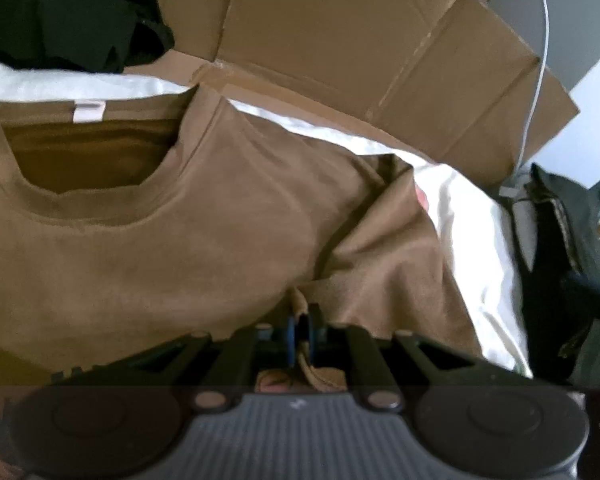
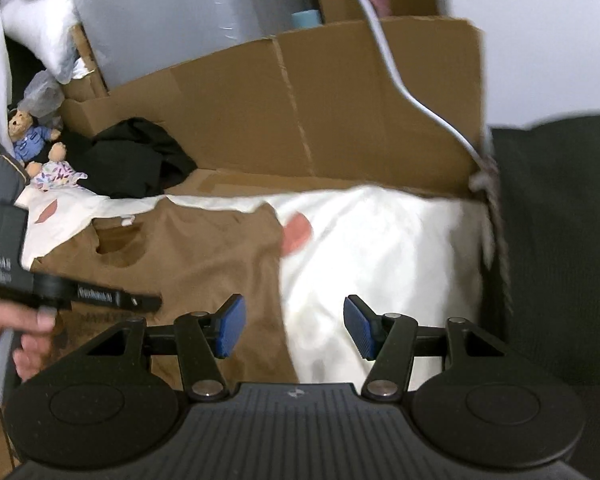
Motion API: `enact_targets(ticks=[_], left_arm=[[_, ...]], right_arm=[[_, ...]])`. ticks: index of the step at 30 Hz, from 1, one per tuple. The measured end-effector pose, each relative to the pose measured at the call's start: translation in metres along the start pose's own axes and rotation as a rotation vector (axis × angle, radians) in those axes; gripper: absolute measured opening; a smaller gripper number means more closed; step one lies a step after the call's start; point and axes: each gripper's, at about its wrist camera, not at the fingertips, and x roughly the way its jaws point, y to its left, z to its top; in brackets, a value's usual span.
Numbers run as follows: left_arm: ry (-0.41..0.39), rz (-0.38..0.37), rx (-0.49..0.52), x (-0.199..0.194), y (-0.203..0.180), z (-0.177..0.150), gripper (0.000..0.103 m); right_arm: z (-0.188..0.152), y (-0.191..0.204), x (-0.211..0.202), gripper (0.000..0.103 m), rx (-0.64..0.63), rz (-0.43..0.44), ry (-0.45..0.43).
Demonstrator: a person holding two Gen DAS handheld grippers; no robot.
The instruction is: Fold clothes
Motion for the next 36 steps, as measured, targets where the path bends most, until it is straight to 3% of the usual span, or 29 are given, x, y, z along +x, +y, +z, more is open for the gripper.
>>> enact_targets(ticks=[9, 15, 19, 23, 26, 30, 36], left_arm=[[-0.032, -0.101, -0.033, -0.004, 0.016, -0.001, 0.007], [-0.039, -0.147, -0.045, -0.003, 0.022, 0.0, 0.007], [-0.038, -0.158, -0.05, -0.001, 0.027, 0.0, 0.007], [-0.044, -0.171, -0.053, 0.0, 0.032, -0.001, 0.006], [-0.062, -0.18, -0.07, 0.0, 0.036, 0.0, 0.004], [-0.07, -0.183, -0.081, 0.002, 0.038, 0.002, 0.003], [-0.068, -0.174, -0.101, 0.009, 0.049, 0.001, 0.002]], right_arm=[[0.056, 0.056, 0.081, 0.06, -0.122, -0.078, 0.036], [0.067, 0.062, 0.132, 0.06, -0.117, -0.154, 0.092], [0.072, 0.055, 0.149, 0.044, -0.047, -0.169, 0.12], [0.073, 0.049, 0.167, 0.021, -0.03, -0.165, 0.168], [0.075, 0.041, 0.173, 0.013, 0.008, -0.165, 0.177], [0.078, 0.025, 0.176, 0.008, 0.075, -0.186, 0.179], [0.083, 0.022, 0.183, 0.005, 0.048, -0.213, 0.181]])
